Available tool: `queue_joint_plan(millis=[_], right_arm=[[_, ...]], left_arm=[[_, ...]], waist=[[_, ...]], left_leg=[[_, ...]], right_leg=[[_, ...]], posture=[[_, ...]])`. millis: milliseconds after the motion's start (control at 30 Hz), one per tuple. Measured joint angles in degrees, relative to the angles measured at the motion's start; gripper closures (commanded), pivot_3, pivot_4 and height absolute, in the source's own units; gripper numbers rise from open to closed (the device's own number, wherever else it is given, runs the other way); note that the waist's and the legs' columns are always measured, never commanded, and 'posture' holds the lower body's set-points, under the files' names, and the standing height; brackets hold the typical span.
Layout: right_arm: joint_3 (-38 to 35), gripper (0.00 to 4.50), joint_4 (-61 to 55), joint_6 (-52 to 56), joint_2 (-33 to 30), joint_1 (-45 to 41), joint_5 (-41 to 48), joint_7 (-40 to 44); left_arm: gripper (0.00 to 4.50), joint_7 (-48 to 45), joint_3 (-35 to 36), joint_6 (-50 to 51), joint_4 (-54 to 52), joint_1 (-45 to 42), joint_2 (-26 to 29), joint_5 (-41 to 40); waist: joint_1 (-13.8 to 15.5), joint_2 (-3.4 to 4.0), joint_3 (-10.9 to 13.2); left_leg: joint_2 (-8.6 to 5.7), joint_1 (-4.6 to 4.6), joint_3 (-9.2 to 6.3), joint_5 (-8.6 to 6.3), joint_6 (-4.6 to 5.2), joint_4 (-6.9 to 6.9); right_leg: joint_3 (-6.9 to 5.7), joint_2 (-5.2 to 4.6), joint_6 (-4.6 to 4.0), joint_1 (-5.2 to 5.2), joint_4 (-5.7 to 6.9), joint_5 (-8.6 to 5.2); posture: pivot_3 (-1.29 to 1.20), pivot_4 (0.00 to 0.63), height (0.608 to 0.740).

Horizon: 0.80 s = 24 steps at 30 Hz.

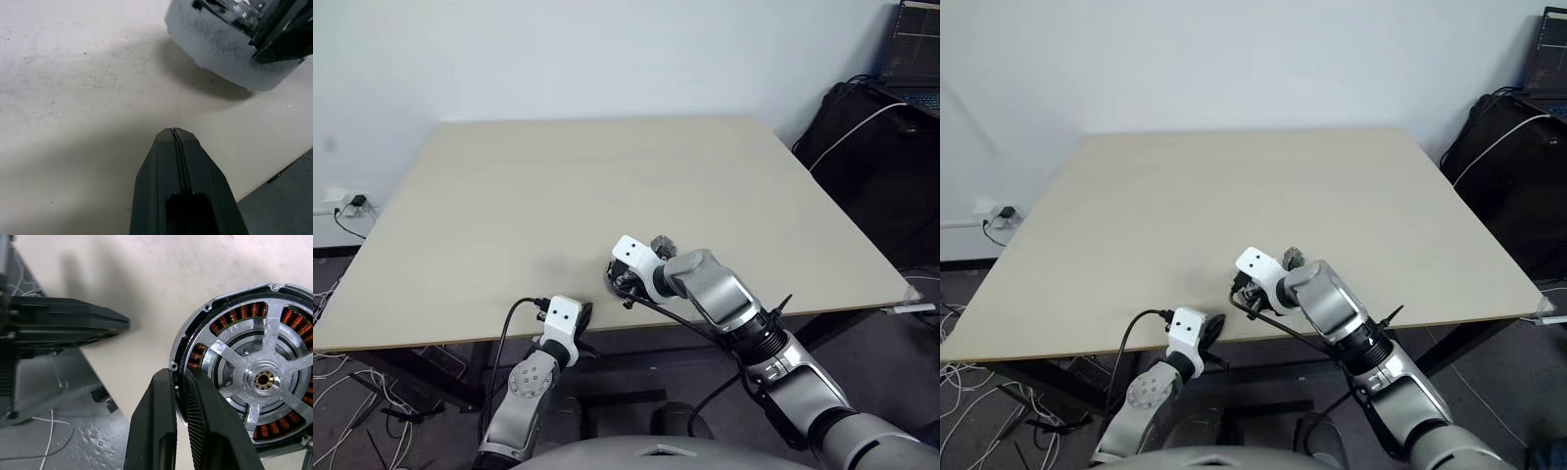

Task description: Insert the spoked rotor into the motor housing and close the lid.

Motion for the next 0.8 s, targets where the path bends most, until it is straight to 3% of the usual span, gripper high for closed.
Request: queue_joint_plan(millis=[267, 500, 733, 800], right_arm=[[0.8, 4.47, 3.1, -1.5, -0.1, -0.8, 2.8, -2.2], [1.2, 2.28, 4.4, -4.1, 2.0, -1.3, 4.8, -3.4], [-1.0, 2.28, 0.2, -3.7, 5.4, -1.5, 8.8, -4.9], [-3.5, 2.66, -2.6, -3.7, 7.2, -1.5, 10.4, -5.9]], left_arm=[[4.50, 0.1, 0.1, -0.1, 0.0, 0.0, 0.0, 0.0], [4.50, 0.5, 0.1, -0.1, 0.0, 0.6, 0.0, 0.0], [4.50, 0.5, 0.0, 0.0, -0.2, 1.1, 0.0, 0.0], [4.50, 0.5, 0.0, 0.1, -0.2, 1.1, 0.0, 0.0]], waist=[[-0.1, 0.01, 0.0], [-0.3, 0.01, 0.0], [-0.3, 0.01, 0.0], [-0.3, 0.01, 0.0]], left_leg=[[0.00, 0.00, 0.01, 0.01, -0.02, -0.01], [0.03, 0.01, 0.00, 0.01, -0.02, -0.02], [0.03, 0.01, 0.00, 0.01, -0.03, -0.03], [0.04, 0.01, 0.00, 0.00, -0.03, -0.04]], right_leg=[[0.01, 0.03, 0.05, 0.00, -0.02, -0.04], [0.00, 0.05, 0.07, 0.00, -0.01, -0.06], [0.00, 0.03, 0.08, 0.01, -0.02, -0.06], [0.00, 0.03, 0.08, 0.00, -0.02, -0.06]], posture=[[0.00, 0.000, 0.740], [0.00, 0.000, 0.740], [0.00, 0.000, 0.740], [0.00, 0.000, 0.740]])
